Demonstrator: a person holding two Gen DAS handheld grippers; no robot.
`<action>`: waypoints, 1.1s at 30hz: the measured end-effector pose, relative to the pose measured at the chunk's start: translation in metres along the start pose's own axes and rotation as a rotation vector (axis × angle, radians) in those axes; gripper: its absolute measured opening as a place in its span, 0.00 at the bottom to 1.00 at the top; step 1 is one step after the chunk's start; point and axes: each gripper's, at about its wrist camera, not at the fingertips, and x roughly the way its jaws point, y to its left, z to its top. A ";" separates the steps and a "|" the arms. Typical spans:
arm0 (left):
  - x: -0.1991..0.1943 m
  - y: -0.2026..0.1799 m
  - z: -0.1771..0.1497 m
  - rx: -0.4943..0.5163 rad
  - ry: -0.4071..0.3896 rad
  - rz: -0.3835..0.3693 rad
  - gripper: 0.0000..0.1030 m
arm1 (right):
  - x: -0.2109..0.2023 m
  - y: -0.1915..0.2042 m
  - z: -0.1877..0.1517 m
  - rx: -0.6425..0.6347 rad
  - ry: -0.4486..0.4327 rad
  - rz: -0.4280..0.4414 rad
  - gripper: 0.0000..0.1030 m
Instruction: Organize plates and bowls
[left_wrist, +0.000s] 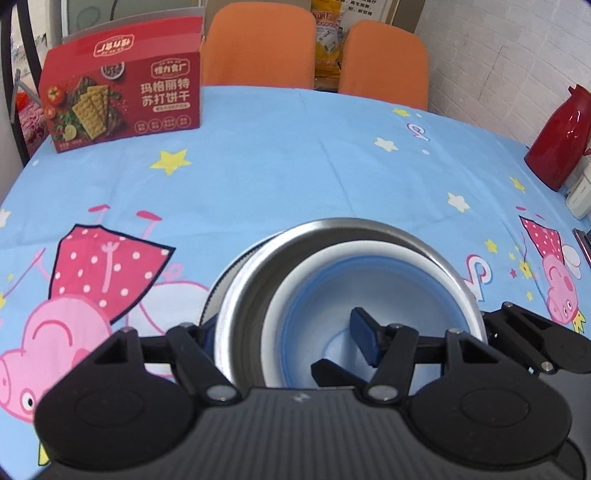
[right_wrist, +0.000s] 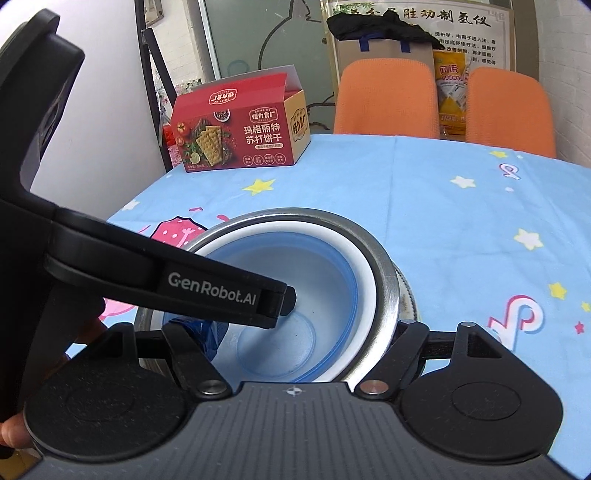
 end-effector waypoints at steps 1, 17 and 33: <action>0.000 0.002 0.002 -0.012 -0.003 -0.007 0.77 | 0.004 -0.001 0.001 0.013 0.005 0.004 0.63; -0.085 -0.015 -0.043 -0.099 -0.282 0.161 0.92 | -0.085 -0.042 -0.020 0.113 -0.168 -0.119 0.62; -0.102 -0.089 -0.174 -0.006 -0.321 0.209 0.93 | -0.167 -0.039 -0.116 0.237 -0.271 -0.331 0.64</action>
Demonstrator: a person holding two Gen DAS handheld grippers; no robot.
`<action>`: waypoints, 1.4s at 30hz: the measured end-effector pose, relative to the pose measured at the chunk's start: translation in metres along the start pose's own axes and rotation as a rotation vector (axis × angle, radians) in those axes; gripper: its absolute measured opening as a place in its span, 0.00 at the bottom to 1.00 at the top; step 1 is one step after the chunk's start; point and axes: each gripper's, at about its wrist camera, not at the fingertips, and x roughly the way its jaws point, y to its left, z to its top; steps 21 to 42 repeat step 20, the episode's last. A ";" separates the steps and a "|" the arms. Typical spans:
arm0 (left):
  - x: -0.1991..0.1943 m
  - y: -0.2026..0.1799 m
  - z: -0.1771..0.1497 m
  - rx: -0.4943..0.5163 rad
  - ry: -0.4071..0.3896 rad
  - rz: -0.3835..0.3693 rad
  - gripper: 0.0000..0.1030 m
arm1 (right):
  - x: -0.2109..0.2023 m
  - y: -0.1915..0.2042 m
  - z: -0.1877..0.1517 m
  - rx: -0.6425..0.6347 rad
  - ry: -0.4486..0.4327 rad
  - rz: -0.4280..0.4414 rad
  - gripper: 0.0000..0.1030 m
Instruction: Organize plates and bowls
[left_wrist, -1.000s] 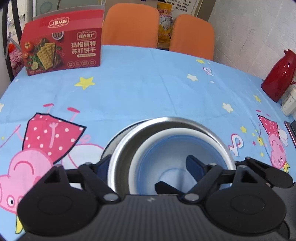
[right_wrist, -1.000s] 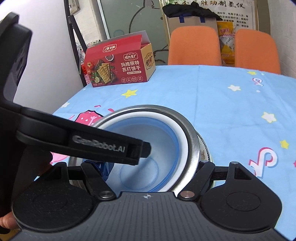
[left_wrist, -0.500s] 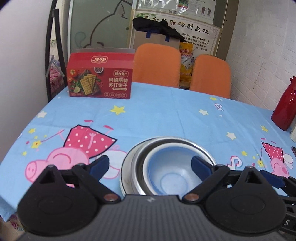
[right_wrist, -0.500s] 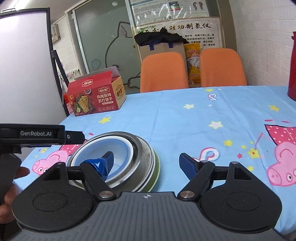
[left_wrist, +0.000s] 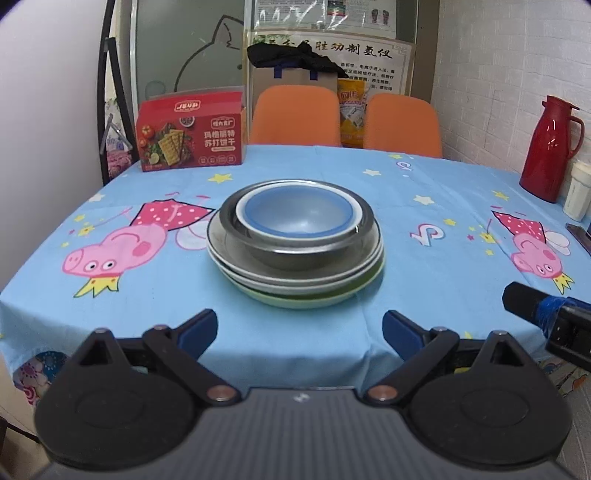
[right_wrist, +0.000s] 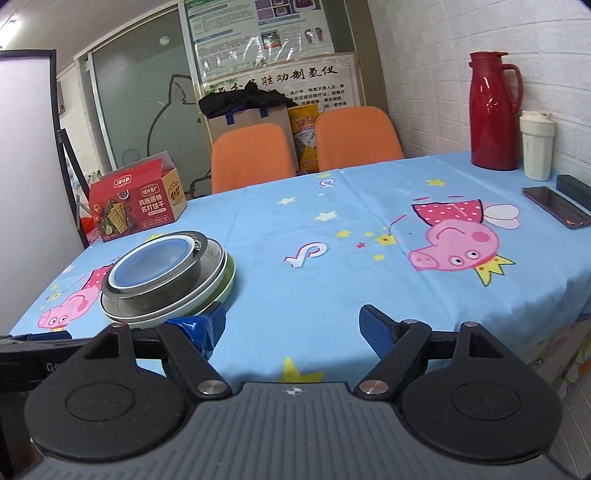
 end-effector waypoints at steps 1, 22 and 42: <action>-0.005 0.000 -0.004 -0.001 -0.005 -0.007 0.93 | -0.006 -0.001 -0.002 0.005 -0.009 -0.001 0.64; -0.046 0.008 -0.026 -0.016 -0.079 -0.056 0.94 | -0.053 0.008 -0.024 -0.057 -0.074 0.009 0.65; -0.046 0.008 -0.026 -0.016 -0.079 -0.056 0.94 | -0.053 0.008 -0.024 -0.057 -0.074 0.009 0.65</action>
